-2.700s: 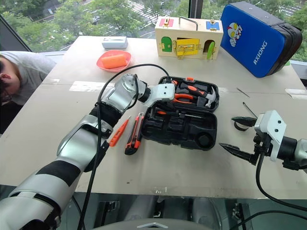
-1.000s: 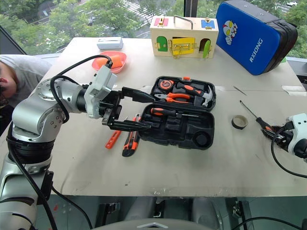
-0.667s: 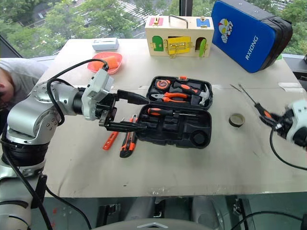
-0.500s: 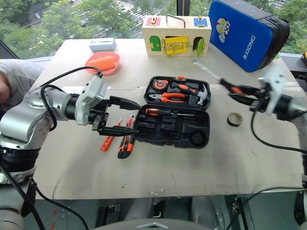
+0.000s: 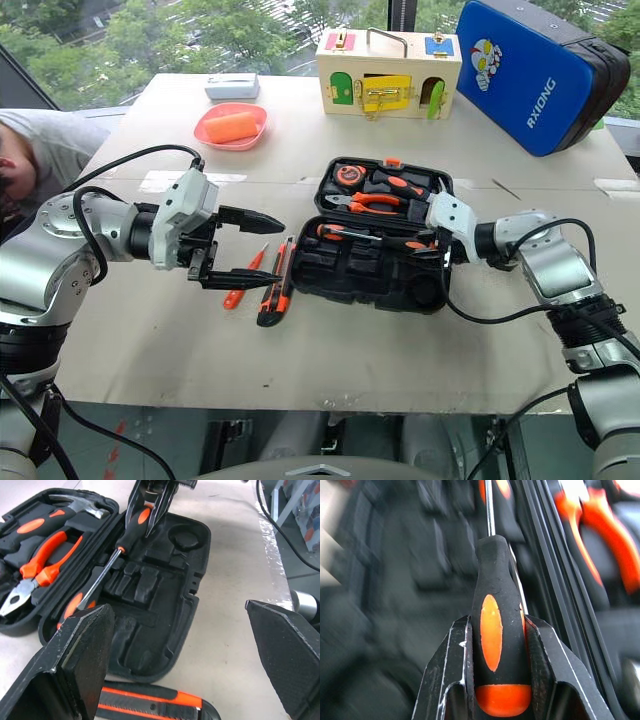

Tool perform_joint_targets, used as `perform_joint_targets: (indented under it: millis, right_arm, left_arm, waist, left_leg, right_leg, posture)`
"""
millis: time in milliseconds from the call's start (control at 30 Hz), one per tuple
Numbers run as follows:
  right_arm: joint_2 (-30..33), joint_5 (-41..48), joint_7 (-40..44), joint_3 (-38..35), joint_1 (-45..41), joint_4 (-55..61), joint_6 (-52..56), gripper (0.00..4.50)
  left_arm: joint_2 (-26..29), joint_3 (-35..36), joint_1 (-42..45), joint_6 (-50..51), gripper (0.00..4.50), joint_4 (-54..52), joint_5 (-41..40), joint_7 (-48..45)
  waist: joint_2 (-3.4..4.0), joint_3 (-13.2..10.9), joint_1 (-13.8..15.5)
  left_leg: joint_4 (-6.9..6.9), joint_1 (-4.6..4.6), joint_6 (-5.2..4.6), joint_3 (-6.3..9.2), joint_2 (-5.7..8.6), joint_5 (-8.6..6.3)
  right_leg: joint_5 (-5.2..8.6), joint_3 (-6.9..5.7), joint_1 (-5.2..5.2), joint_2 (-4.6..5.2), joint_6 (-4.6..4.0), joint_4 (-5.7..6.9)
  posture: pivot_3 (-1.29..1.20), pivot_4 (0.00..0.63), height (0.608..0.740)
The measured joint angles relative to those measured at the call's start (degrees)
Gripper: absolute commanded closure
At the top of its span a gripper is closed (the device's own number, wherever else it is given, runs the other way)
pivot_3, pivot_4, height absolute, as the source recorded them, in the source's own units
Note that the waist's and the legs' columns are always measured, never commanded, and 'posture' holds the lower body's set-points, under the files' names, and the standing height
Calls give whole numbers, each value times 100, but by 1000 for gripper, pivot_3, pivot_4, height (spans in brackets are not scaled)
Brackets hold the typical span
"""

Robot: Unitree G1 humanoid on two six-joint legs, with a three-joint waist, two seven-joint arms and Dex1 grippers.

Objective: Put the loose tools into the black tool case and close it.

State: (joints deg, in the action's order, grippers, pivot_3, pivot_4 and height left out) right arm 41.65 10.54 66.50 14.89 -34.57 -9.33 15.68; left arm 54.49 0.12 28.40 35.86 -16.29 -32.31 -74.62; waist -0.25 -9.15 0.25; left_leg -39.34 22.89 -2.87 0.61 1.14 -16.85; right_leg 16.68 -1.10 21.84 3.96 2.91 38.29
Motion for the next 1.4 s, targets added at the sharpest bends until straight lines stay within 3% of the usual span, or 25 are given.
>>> perform_joint_targets:
  millis: [600, 667, 867, 900, 1000, 1100, 1333, 1400]
  right_arm:
    - [-126, -401, 252, 1, 18, -326, -879, 3993]
    - [-137, -416, 227, 1, 18, -329, -818, 2908]
    - [-184, -196, 202, -261, -11, -187, -340, 322]
    - [-227, -84, 233, -284, 18, -78, -198, 95]
    - [-403, 330, 291, -306, 61, 366, 322, 95]
    - [-522, 547, 238, -362, 25, 721, 653, 997]
    - [-1009, 252, -135, -144, -9, 424, 553, 4419]
    - [-1076, 92, -220, -60, -43, 219, 428, 4466]
  left_arm:
    - [-94, -3, 64, -59, 0, -26, -14, 232]
    - [-99, -5, 68, -89, 0, -26, -14, 231]
    - [-110, -25, 73, -147, 0, -12, 0, 218]
    - [-110, -28, 73, -151, 0, -10, 4, 216]
    - [-109, -34, 74, -190, 0, -3, 10, 204]
    - [-109, -34, 74, -229, 0, 18, 39, 179]
    - [-150, -68, 72, -303, 0, 117, 109, 187]
    - [-153, -69, 72, -305, 0, 117, 114, 192]
  waist:
    - [0, 0, -94]
    - [0, 0, -96]
    - [-2, 1, -92]
    - [-1, 1, -99]
    - [0, 0, -112]
    - [0, 0, -99]
    - [0, 0, -97]
    - [0, 0, -99]
  left_leg:
    - [-4, -4, 0, 0, 0, 0]
    - [-4, -4, 1, 0, 0, 0]
    - [-2, -4, 1, 2, -1, 0]
    - [-2, -3, 1, 1, -1, 0]
    - [-2, -4, 1, 1, -2, 0]
    - [-3, -4, 1, 1, 0, 0]
    - [-2, -4, 1, 0, 1, 0]
    - [-2, -4, 1, 0, 1, 0]
  right_leg:
    - [0, 2, -2, 1, 1, 6]
    - [0, 2, -2, 1, 0, 6]
    - [0, 1, -3, 1, 0, 4]
    - [0, 2, -2, 1, 0, 4]
    - [0, 4, -1, 1, 0, 8]
    - [0, 4, -2, 3, 1, 6]
    - [0, 4, 0, 1, 1, 7]
    - [0, 4, 1, -1, 0, 8]
  posture:
    - [0, 150, 735]
    - [0, 150, 735]
    - [0, 150, 735]
    - [0, 150, 735]
    - [0, 150, 735]
    - [0, 150, 735]
    - [0, 150, 735]
    - [0, 150, 735]
